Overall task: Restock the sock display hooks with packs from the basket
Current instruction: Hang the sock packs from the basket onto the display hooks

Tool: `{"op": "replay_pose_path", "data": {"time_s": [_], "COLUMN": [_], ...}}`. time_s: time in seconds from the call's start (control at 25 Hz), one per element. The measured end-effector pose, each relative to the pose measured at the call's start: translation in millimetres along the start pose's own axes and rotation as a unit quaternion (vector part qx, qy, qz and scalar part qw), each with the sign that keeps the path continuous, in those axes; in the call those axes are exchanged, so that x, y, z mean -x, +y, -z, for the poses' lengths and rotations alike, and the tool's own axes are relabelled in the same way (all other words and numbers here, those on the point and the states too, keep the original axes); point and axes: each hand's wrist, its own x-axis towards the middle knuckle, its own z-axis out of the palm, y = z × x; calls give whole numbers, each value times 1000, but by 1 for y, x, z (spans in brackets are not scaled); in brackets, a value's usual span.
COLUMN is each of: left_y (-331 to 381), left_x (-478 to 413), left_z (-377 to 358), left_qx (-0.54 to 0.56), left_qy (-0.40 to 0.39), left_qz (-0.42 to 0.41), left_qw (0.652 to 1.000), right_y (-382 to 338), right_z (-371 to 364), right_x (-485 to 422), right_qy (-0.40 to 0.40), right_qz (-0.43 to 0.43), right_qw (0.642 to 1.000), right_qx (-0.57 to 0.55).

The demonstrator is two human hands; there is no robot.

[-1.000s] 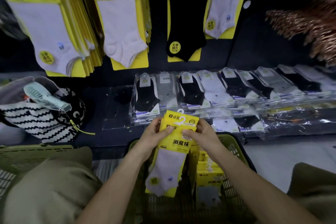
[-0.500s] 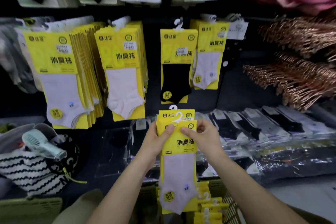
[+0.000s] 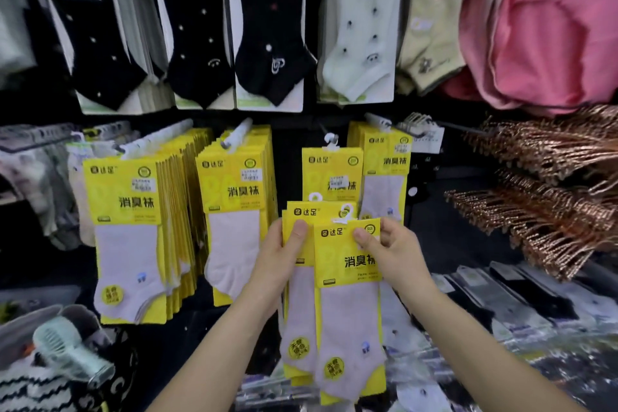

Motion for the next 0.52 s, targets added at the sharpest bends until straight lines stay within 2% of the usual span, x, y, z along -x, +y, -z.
{"op": "replay_pose_path", "data": {"time_s": [0.28,0.52], "left_y": [45,61], "left_x": [-24,-26], "left_z": [27,50], "left_qx": [-13,-53], "left_qy": [98,135], "left_qz": [-108,-132], "left_qw": [989,981], "right_y": [-46,-48], "right_z": [-2,-19], "right_x": [-54,-87], "right_qy": [38,90], "right_qz": [48,55], "right_qw": [998,994], "right_qx": [-22,41]}}
